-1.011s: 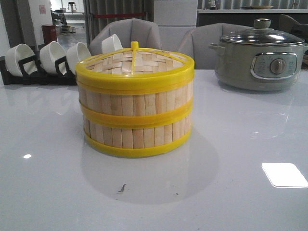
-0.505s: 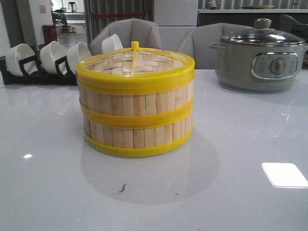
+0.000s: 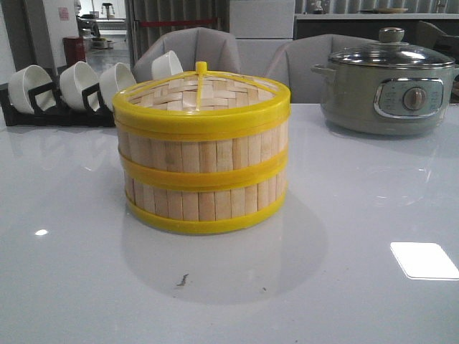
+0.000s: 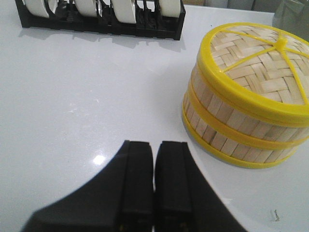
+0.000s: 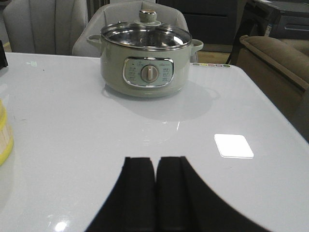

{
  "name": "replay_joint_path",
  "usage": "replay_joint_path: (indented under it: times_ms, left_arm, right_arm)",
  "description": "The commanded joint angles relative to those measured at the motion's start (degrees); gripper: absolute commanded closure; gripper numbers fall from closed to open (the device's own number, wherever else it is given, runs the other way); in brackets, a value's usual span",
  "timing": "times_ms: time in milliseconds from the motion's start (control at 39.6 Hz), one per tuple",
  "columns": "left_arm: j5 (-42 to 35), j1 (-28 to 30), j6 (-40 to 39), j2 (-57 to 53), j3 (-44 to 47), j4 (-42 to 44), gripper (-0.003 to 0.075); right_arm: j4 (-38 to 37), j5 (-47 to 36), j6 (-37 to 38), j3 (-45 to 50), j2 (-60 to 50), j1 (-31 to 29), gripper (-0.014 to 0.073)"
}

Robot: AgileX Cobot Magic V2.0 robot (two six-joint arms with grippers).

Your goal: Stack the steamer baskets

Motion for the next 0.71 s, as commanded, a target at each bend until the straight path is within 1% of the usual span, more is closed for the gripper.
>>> replay_joint_path:
  times_ms: [0, 606, 682]
  left_arm:
    - [-4.79, 0.07, -0.31, -0.01, -1.59, 0.0, 0.0634]
    - [-4.79, 0.07, -0.31, -0.01, -1.59, 0.0, 0.0634]
    - [-5.06, 0.07, 0.37, -0.72, -1.59, 2.6, 0.0634]
  right_arm:
    - [-0.38, -4.57, 0.08, -1.66, 0.39, -0.38, 0.0538]
    - [-0.38, -4.53, 0.08, -1.66, 0.39, -0.38, 0.0538]
    - [-0.38, -4.53, 0.08, -1.66, 0.39, -0.38, 0.0538]
